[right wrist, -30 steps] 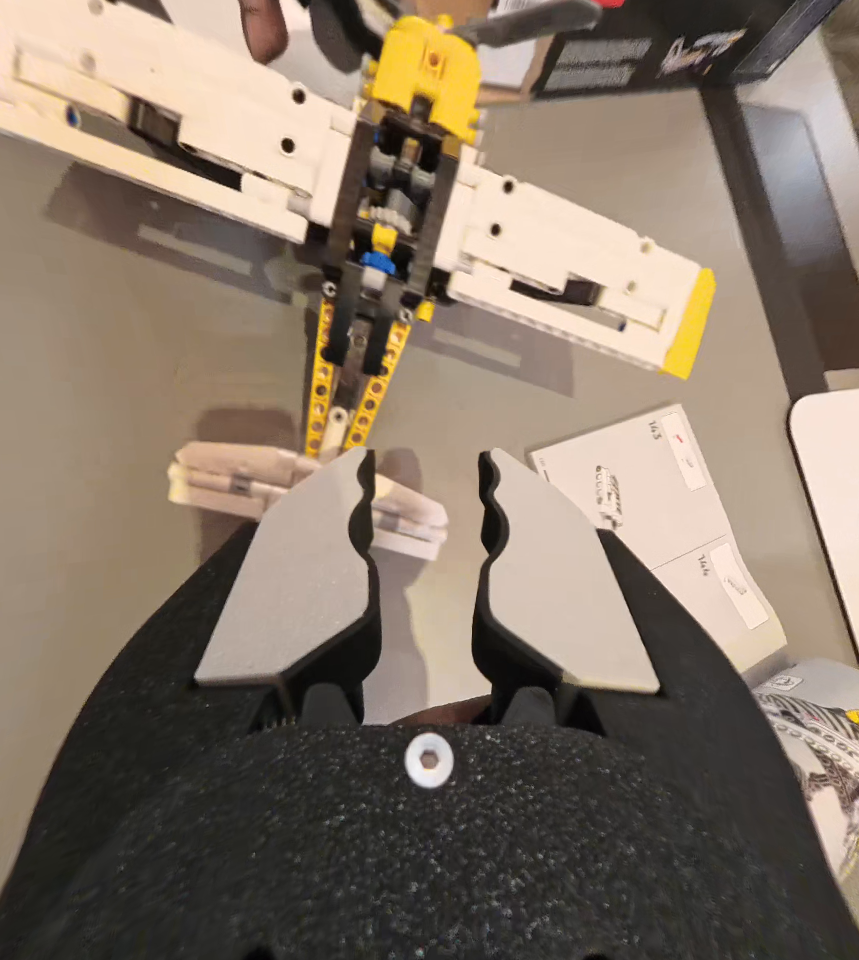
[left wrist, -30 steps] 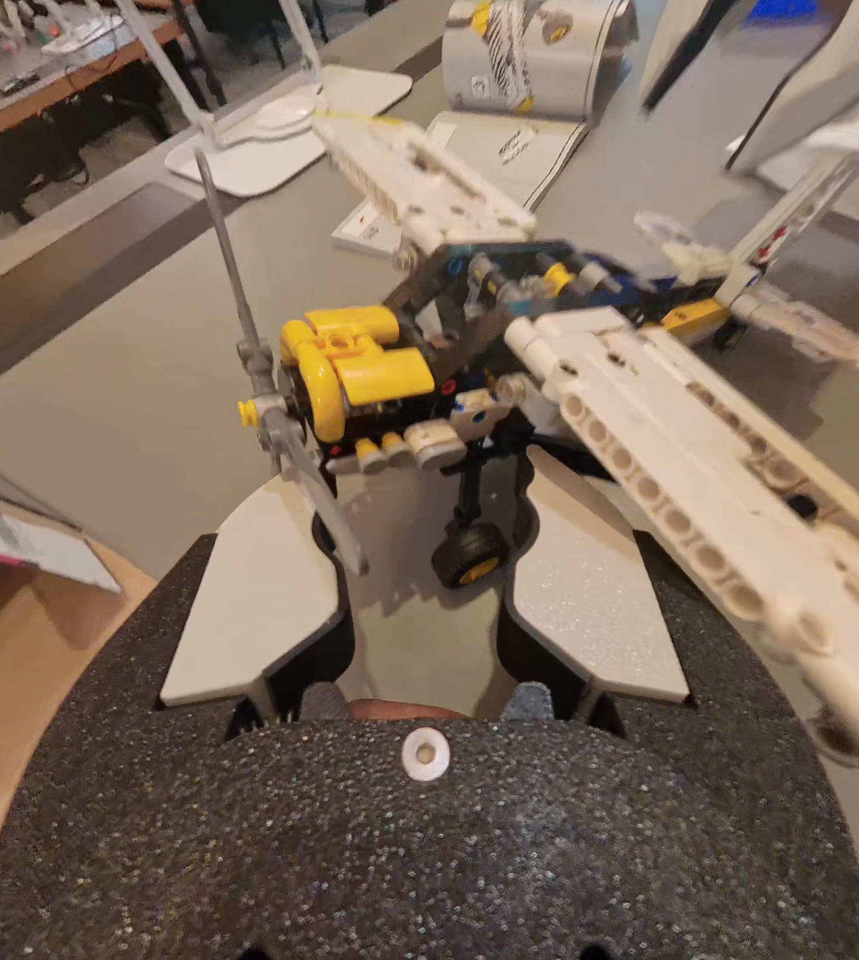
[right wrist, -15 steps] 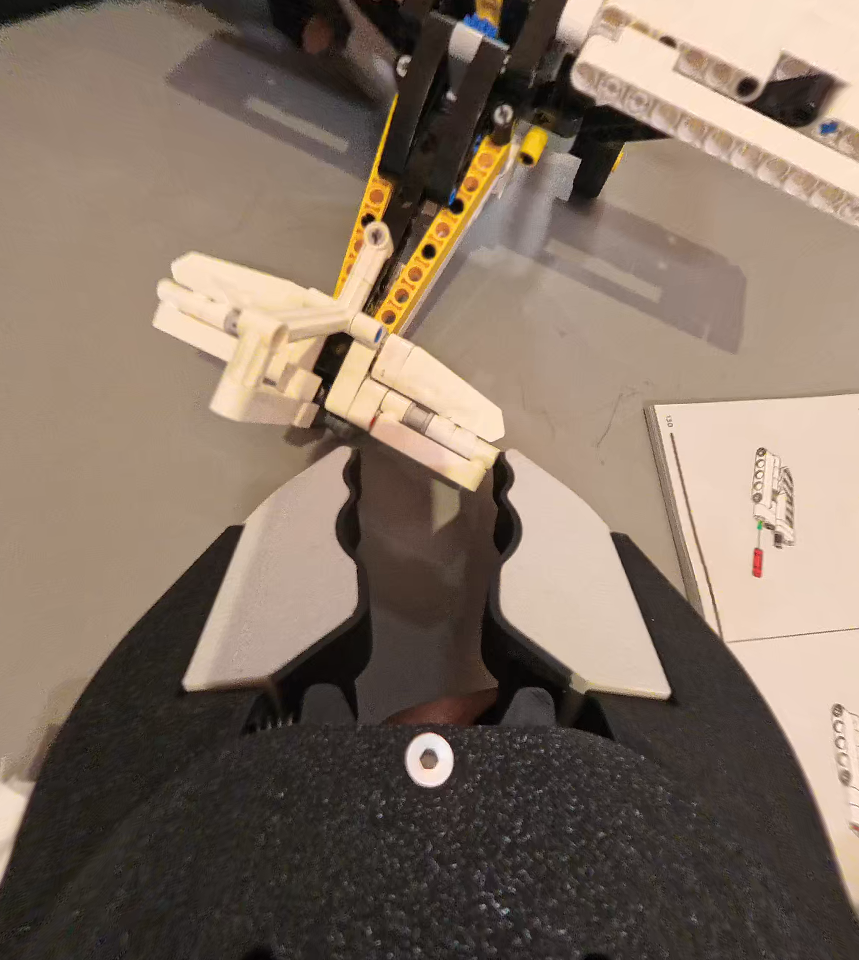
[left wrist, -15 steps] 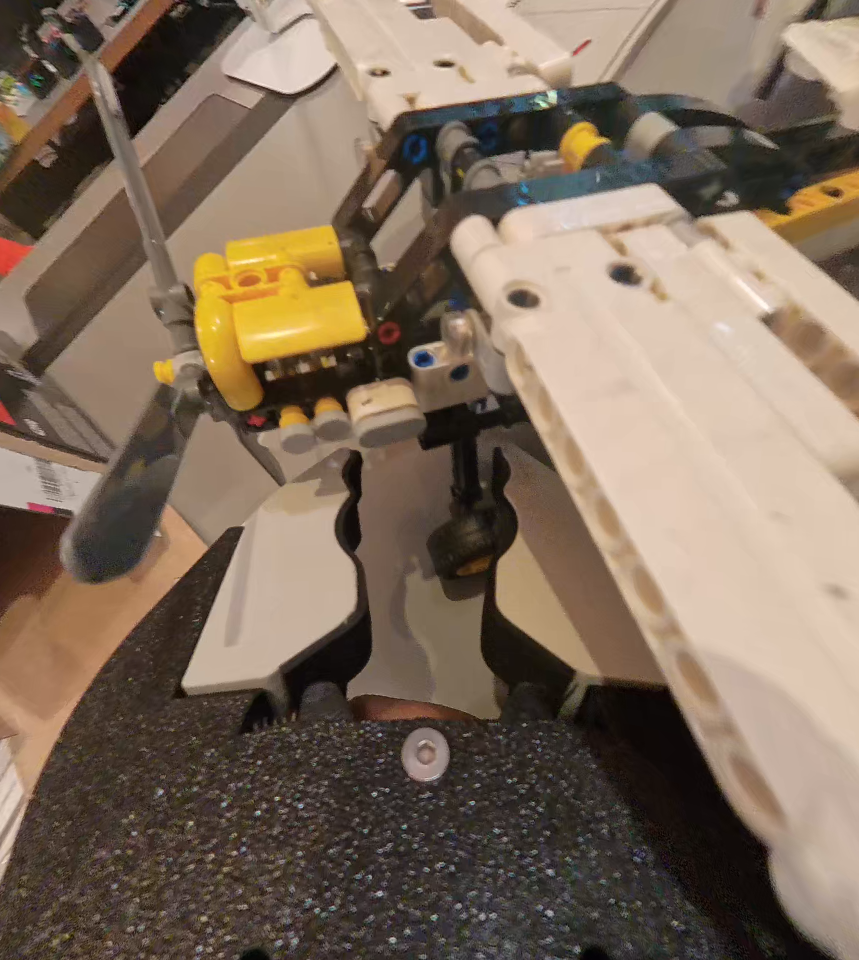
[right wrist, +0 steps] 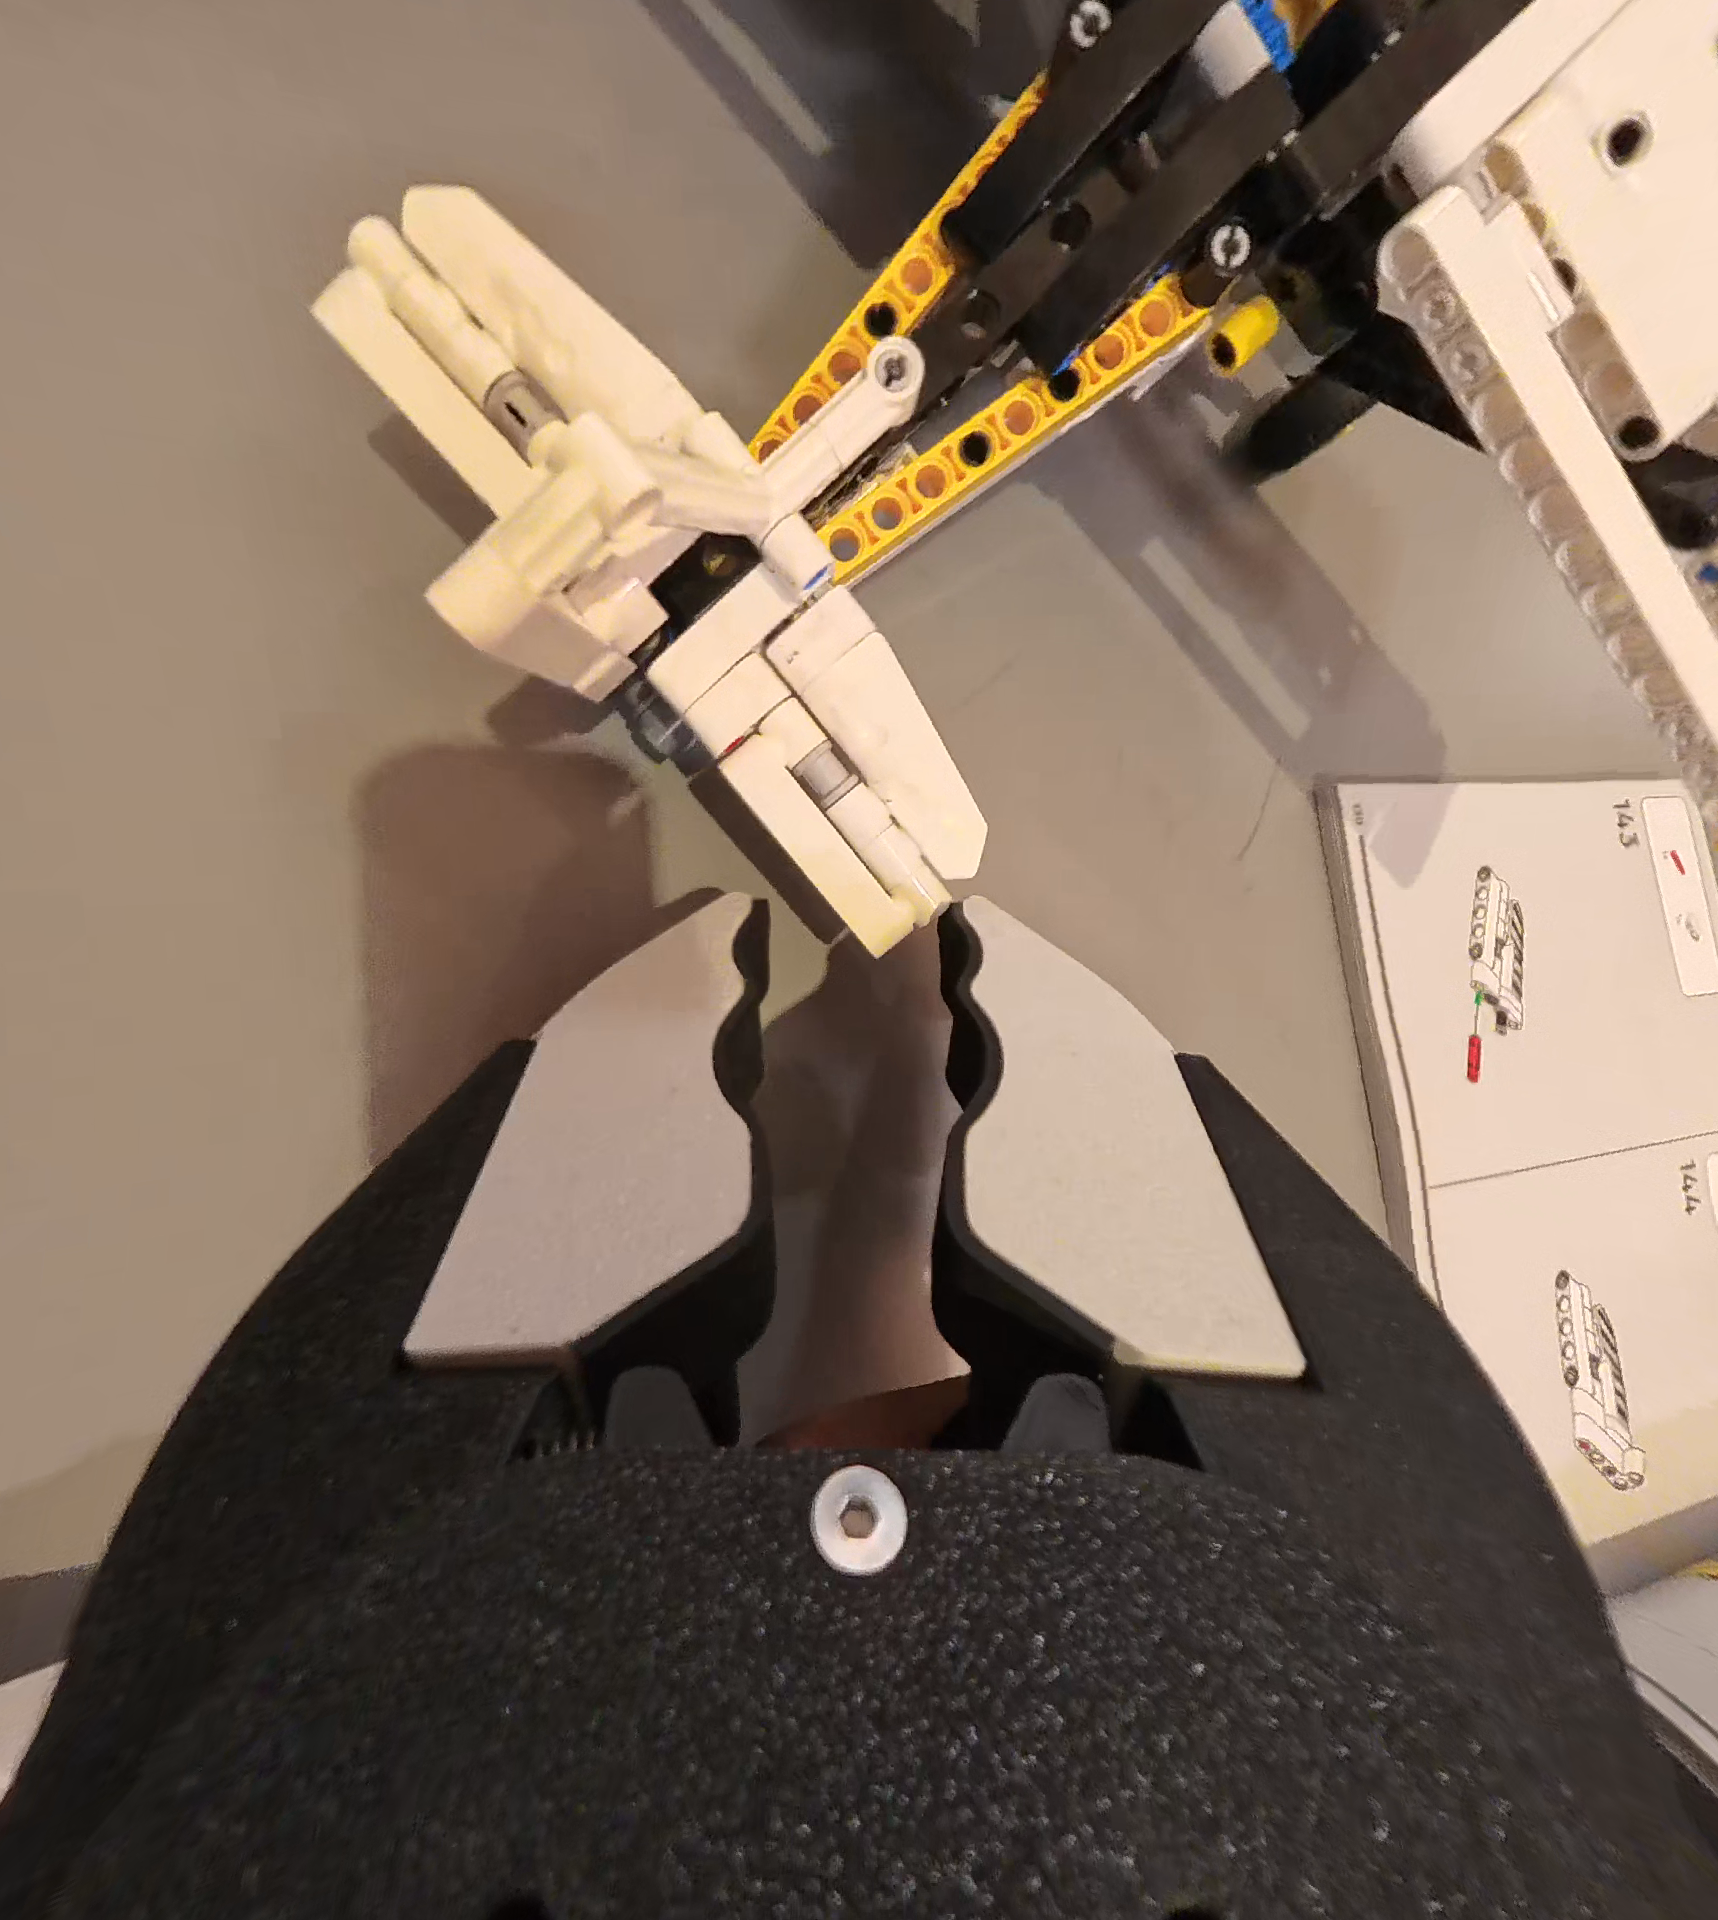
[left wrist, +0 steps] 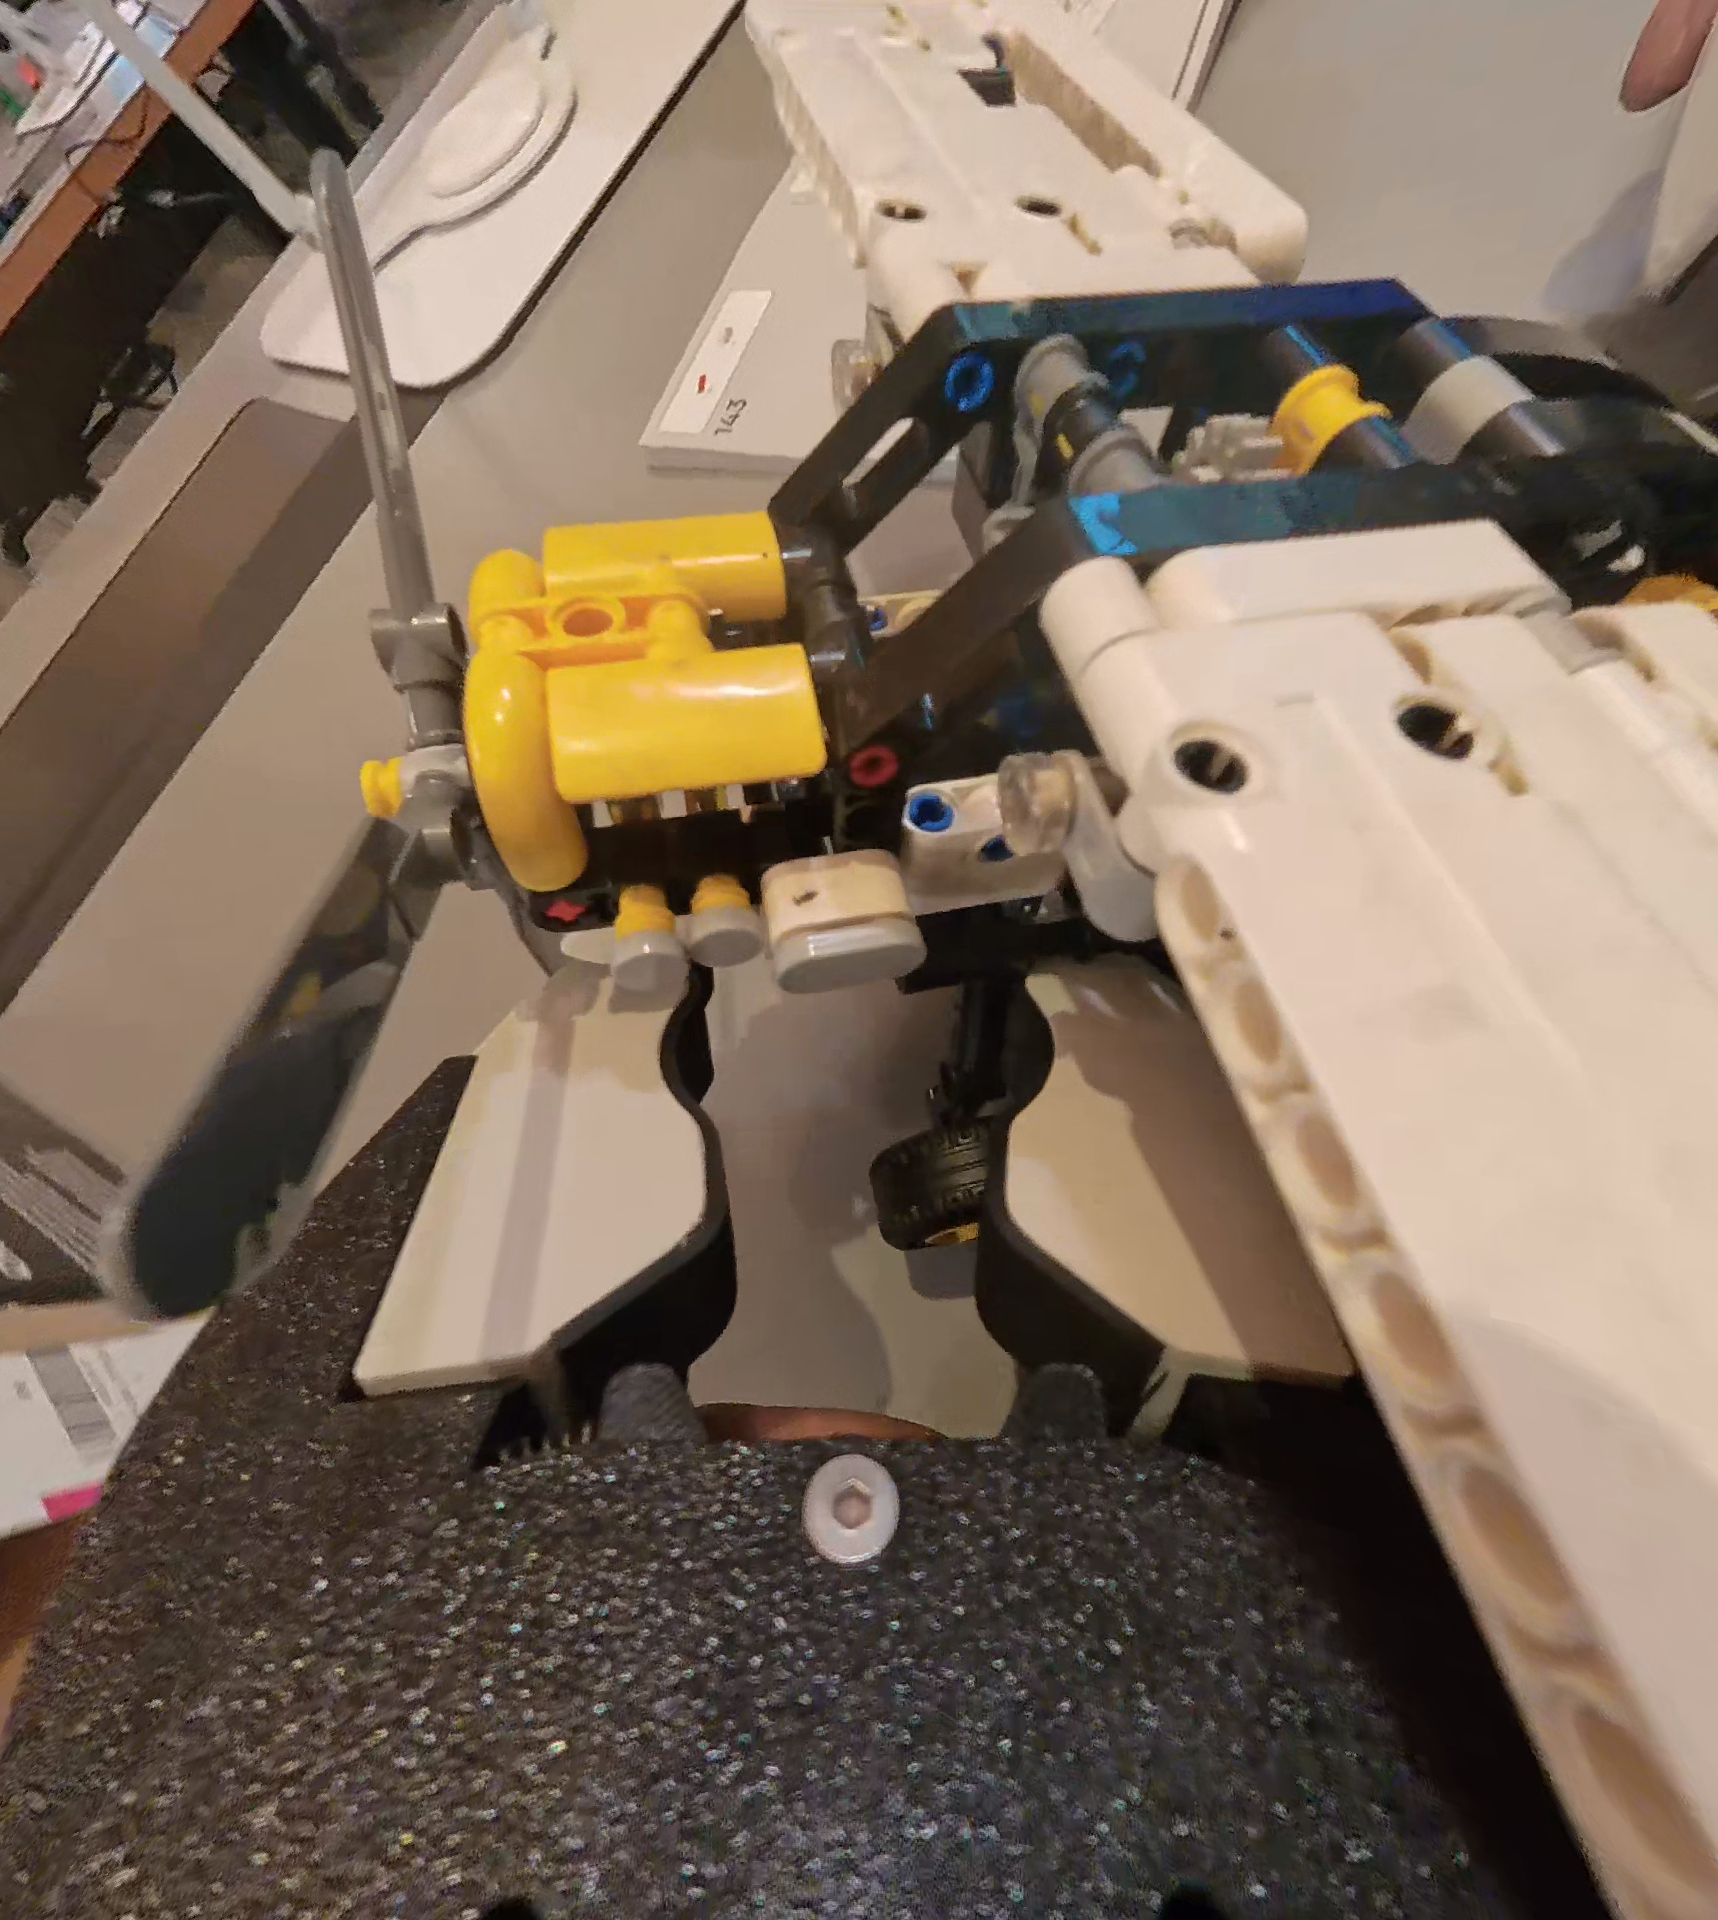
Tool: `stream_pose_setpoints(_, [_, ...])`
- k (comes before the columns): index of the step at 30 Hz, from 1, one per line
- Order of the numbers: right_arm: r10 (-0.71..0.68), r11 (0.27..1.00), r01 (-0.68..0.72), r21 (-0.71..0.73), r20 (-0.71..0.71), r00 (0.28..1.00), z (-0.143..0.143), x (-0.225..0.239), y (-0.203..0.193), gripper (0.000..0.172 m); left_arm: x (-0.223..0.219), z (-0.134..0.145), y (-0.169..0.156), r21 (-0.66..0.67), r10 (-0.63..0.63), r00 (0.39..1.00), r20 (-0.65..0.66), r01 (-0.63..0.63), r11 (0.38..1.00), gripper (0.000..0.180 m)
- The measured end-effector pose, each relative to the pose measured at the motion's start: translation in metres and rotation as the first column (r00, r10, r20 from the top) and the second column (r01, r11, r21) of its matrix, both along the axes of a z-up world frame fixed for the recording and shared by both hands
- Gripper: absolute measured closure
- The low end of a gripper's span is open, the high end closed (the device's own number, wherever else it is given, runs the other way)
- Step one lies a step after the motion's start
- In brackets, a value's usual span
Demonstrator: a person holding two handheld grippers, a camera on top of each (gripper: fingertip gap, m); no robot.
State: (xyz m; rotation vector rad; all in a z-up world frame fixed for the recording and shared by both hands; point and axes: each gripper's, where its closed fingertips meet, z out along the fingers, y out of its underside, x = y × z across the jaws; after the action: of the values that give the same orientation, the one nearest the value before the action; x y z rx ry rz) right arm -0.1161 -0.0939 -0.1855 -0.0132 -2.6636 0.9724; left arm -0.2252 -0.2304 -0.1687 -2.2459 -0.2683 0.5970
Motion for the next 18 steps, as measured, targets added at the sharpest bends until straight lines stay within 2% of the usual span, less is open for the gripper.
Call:
stream_pose_setpoints(9, [0.008,1.0,-0.008,-0.024,0.011,1.0,-0.002,0.005,0.002,0.142,-0.036,0.003,0.028,-0.007,-0.149,0.988,-0.051,0.149,0.989,0.103])
stream_pose_setpoints(10, [0.002,0.999,-0.001,-0.037,0.023,1.0,-0.002,0.005,0.001,0.142,-0.041,0.003,0.03,0.012,-0.145,0.988,-0.056,0.146,0.989,0.097])
stream_pose_setpoints(14, [-0.024,0.995,0.026,-0.1,0.025,0.999,-0.001,0.004,-0.002,0.142,-0.05,-0.005,0.025,0.018,-0.09,0.995,-0.034,0.091,0.996,0.101])
stream_pose_setpoints(18, [-0.033,0.99,0.038,-0.136,0.042,0.999,0.002,0.004,0.001,0.143,-0.047,-0.006,0.008,-0.014,-0.008,0.999,-0.035,0.008,1.0,0.101])
